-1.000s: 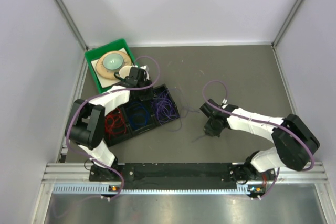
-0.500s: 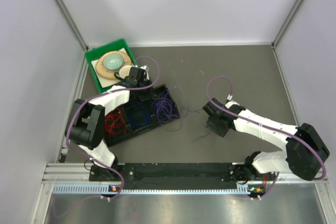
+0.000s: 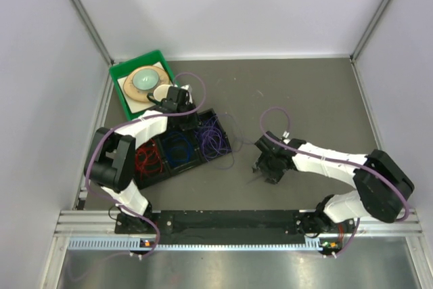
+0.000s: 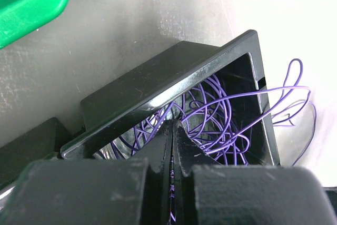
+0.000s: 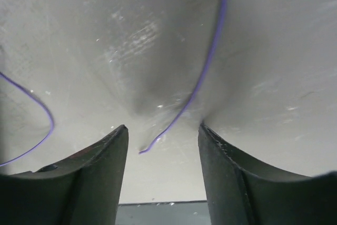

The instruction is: Untangle the cables

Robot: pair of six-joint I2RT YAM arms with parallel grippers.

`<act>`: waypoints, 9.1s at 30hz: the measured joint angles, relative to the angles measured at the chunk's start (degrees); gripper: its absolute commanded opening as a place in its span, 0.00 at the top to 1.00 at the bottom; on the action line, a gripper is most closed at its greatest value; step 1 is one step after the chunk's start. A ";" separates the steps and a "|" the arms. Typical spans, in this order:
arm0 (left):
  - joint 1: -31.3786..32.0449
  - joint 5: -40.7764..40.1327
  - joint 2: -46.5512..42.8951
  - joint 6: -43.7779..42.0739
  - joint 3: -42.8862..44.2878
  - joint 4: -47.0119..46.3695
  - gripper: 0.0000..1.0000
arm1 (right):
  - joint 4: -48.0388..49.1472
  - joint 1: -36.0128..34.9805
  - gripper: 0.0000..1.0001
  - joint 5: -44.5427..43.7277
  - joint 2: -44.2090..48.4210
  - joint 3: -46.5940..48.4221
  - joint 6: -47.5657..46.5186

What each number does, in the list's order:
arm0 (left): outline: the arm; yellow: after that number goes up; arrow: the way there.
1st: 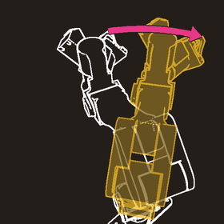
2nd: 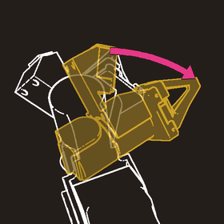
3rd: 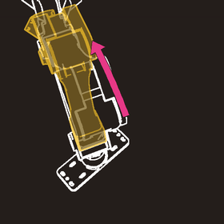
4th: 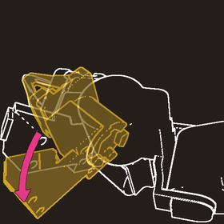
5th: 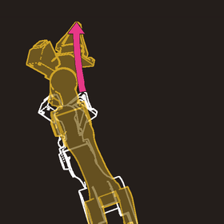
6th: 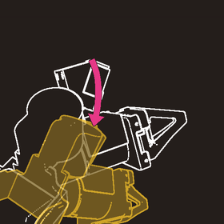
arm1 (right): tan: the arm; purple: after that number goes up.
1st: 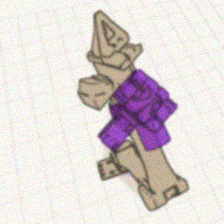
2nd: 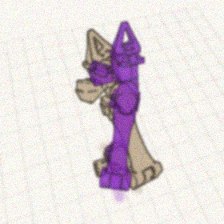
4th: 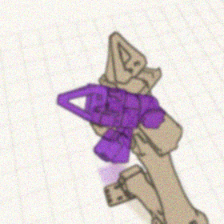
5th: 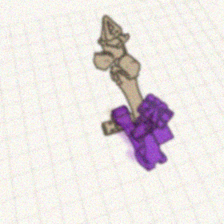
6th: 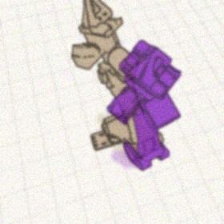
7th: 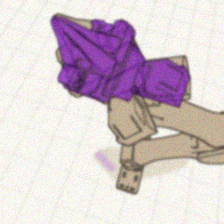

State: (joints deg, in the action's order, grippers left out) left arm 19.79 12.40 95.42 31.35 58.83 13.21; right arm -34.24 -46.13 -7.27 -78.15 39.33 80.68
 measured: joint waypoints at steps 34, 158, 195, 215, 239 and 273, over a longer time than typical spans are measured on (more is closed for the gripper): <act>0.00 -0.42 -2.47 -0.44 1.05 3.54 0.57 | -8.17 -0.74 1.00 -15.41 4.22 17.05 -6.36; -22.58 18.47 -15.04 6.49 2.67 10.54 0.31 | 28.81 -5.92 1.00 1.42 -35.36 43.43 -52.28; -22.71 19.80 -15.43 5.55 2.67 10.73 0.28 | 26.01 -5.01 0.58 1.55 -30.86 41.66 -49.16; -22.71 20.09 -16.44 4.83 -1.11 8.33 0.30 | 28.83 -5.01 0.12 -6.99 -11.61 23.12 -46.53; -22.71 19.63 -14.62 4.61 2.38 8.37 0.30 | 22.47 3.54 0.05 -14.84 -25.33 22.47 -49.03; -22.71 19.54 -14.67 4.44 2.38 8.50 0.30 | 26.77 3.50 1.00 -12.33 -30.93 27.21 -53.27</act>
State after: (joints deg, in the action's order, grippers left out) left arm -2.92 31.94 80.75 35.79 61.21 21.71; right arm -7.46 -42.63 -19.59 -109.08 66.54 27.42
